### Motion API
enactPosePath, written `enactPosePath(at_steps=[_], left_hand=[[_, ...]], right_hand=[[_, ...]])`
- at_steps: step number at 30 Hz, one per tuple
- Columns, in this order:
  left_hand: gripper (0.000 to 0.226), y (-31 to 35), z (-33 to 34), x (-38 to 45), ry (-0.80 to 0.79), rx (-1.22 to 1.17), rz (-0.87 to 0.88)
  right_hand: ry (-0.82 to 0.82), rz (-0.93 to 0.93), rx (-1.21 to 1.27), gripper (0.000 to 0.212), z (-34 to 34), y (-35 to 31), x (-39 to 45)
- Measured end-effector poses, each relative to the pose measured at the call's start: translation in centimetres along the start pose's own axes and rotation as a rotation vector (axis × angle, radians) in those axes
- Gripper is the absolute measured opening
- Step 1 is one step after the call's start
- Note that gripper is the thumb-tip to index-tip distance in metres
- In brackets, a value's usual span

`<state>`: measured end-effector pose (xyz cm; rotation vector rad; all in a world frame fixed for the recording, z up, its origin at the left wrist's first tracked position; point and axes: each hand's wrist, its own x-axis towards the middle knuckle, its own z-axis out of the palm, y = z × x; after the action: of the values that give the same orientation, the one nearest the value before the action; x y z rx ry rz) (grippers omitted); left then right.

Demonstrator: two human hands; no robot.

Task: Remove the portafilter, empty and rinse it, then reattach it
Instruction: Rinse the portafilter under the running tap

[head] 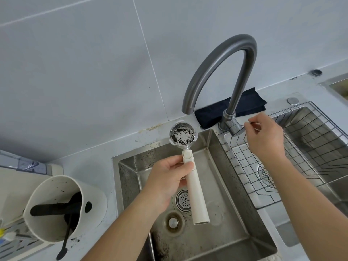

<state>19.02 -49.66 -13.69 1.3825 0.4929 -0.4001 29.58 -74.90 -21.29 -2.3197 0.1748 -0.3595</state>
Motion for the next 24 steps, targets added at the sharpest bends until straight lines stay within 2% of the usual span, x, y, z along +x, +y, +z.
enactPosePath(at_steps=[18, 24], left_hand=[[0.018, 0.9, 0.0, 0.5, -0.020, -0.008, 0.017], [0.012, 1.1, 0.2, 0.8, -0.088, -0.158, -0.076]], right_hand=[[0.006, 0.014, -0.010, 0.010, -0.1, 0.4, -0.1], [-0.005, 0.031, 0.006, 0.009, -0.2, 0.3, -0.2]])
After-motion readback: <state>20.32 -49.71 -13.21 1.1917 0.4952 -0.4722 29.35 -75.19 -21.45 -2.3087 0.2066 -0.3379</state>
